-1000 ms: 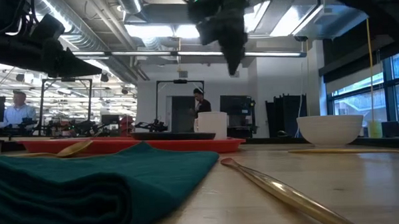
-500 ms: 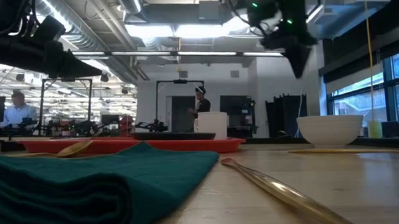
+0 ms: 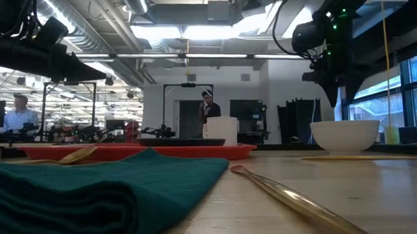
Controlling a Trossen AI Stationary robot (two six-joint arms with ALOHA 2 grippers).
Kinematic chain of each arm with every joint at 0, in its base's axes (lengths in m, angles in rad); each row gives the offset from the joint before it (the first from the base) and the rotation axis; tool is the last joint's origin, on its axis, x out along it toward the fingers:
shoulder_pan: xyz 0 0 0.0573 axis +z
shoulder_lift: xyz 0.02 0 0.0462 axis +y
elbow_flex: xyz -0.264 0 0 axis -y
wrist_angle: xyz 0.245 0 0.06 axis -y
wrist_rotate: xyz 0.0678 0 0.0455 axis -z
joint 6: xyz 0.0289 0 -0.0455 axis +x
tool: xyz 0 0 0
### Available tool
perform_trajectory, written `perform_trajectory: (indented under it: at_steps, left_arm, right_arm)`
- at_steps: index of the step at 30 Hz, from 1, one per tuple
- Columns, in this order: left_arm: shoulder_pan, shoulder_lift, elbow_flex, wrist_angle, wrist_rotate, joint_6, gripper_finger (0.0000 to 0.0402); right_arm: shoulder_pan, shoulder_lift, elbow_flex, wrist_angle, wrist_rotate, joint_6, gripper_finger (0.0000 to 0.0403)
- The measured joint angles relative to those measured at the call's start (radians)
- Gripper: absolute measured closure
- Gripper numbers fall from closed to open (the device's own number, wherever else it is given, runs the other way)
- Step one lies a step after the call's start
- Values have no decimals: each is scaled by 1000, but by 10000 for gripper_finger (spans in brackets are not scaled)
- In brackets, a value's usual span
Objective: Set up tray
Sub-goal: Put the white bowl on the blue plate
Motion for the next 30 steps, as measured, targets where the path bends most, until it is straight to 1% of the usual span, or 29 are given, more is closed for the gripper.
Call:
perform_trajectory:
  at_steps: [2,6,9,13,17,20,24,30]
  left_arm:
    - [0,0,0,0,0,0,397]
    - [0,0,0,0,0,-2,397]
    - [0,0,0,0,1,-2,397]
    - [0,0,0,0,1,-1,397]
    - [0,0,0,0,2,-1,397]
    - [0,0,0,0,2,-1,397]
    - [0,0,0,0,2,-1,397]
    - [0,0,0,0,3,0,397]
  right_arm:
    - [-24,0,-4,-1,3,7,179]
    - [-46,0,-4,1,-1,134,170]
    - [-53,0,-4,-13,3,159,169]
    - [-54,0,-4,-68,66,162,169]
    - [-54,0,-4,-146,62,214,178]
    - [-54,0,-5,-174,50,235,186]
    - [-53,0,-56,-150,-24,255,192]
    - [-52,0,-185,-81,-32,256,193]
